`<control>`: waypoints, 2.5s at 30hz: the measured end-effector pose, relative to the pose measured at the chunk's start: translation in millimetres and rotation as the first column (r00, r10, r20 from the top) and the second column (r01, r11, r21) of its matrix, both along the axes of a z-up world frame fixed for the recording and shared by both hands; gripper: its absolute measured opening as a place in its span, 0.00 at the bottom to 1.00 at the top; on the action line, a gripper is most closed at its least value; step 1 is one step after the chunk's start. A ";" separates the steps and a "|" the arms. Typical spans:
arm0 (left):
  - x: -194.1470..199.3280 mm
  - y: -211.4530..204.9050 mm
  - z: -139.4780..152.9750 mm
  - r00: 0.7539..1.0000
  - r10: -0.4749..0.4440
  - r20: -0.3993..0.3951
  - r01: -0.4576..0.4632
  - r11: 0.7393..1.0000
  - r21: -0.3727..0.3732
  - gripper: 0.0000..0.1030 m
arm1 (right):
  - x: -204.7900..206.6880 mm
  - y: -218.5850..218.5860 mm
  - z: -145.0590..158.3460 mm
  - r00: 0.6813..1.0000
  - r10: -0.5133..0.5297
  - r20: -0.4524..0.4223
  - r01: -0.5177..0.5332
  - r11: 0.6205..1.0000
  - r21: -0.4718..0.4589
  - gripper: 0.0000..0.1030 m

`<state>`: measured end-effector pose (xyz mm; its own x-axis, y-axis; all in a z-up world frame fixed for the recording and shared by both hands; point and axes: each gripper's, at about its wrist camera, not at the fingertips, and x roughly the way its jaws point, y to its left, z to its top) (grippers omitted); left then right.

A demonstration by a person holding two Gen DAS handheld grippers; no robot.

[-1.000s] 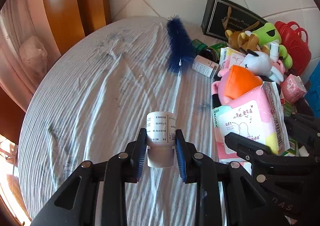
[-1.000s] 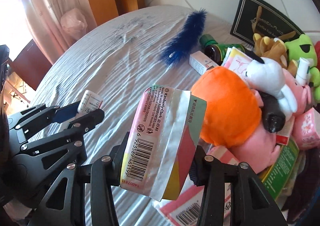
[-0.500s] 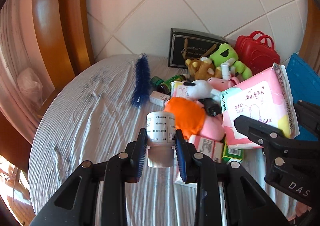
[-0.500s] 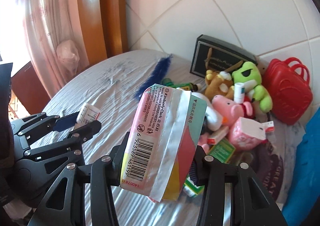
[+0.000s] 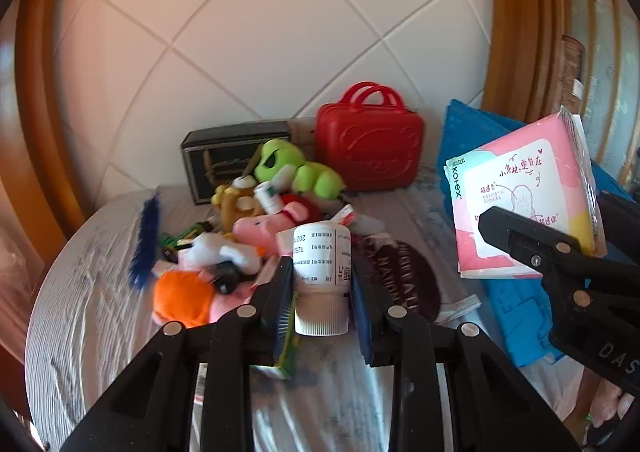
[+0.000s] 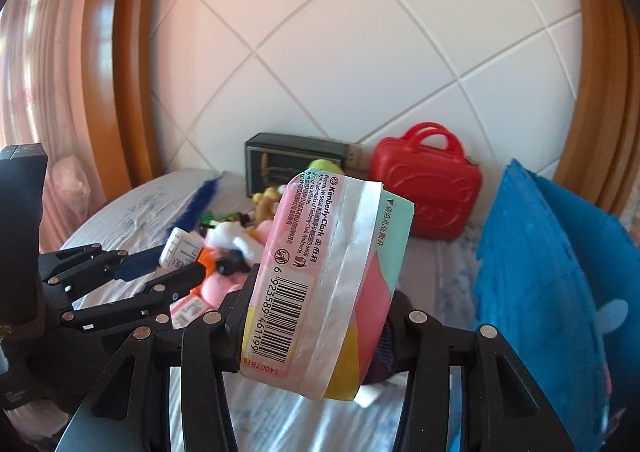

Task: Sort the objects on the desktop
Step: 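Carry the pill bottle with the left tool while the right tool carries the tissue pack to the crate, then open both tools to drop the pill bottle and tissue pack into the crate, then move both tools back over the pile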

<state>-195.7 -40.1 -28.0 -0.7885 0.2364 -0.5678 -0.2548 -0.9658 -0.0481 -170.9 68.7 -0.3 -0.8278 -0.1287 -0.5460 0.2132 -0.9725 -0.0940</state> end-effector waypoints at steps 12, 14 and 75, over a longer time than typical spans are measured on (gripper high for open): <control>38.7 222.9 70.4 0.936 -0.324 -0.134 0.327 0.945 -0.005 0.26 | 70.3 215.7 57.5 0.938 -0.318 -0.135 0.314 0.948 -0.052 0.46; 43.4 253.8 74.7 0.922 -0.362 -0.137 0.365 0.931 -0.008 0.26 | 78.4 245.0 60.1 0.920 -0.364 -0.143 0.360 0.931 -0.057 0.46; 12.6 21.3 8.6 0.984 0.179 0.001 -0.179 0.982 -0.057 0.79 | 28.5 131.0 33.3 0.993 -0.078 -0.088 0.077 0.997 -0.009 1.00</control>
<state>-183.0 -18.7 -19.4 -0.8120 0.0591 -0.5807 -0.0772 -0.9970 0.0065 -142.4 199.7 33.0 -0.8804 -0.0651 -0.4698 0.1283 -0.9863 -0.1038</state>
